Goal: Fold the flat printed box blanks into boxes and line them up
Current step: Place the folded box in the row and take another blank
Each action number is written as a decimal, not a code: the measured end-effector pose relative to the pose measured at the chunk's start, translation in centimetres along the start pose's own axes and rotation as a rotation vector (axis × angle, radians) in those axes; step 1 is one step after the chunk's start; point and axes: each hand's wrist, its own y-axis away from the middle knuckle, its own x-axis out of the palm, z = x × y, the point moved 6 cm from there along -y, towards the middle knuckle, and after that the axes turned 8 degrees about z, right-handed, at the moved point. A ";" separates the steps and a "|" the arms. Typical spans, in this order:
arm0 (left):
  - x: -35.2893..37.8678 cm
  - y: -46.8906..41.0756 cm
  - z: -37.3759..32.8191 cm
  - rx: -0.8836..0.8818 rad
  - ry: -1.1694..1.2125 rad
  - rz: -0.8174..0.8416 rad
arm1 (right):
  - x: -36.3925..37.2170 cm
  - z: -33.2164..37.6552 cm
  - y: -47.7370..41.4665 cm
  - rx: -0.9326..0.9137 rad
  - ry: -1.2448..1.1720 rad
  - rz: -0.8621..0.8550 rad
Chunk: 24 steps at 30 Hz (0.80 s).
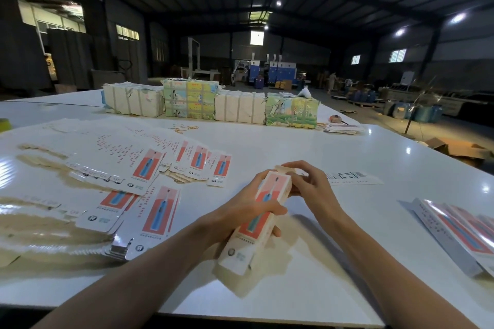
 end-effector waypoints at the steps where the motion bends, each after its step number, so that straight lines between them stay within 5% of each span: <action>1: 0.0 -0.2 -0.1 0.012 0.025 0.010 | -0.1 0.1 -0.1 -0.012 0.017 -0.011; 9: -0.4 0.0 0.0 0.017 -0.096 -0.111 | -0.1 -0.3 0.0 0.123 -0.226 -0.031; 24: -0.2 0.6 -0.6 0.000 -0.047 -0.032 | -0.3 -0.8 0.2 0.273 -0.382 -0.001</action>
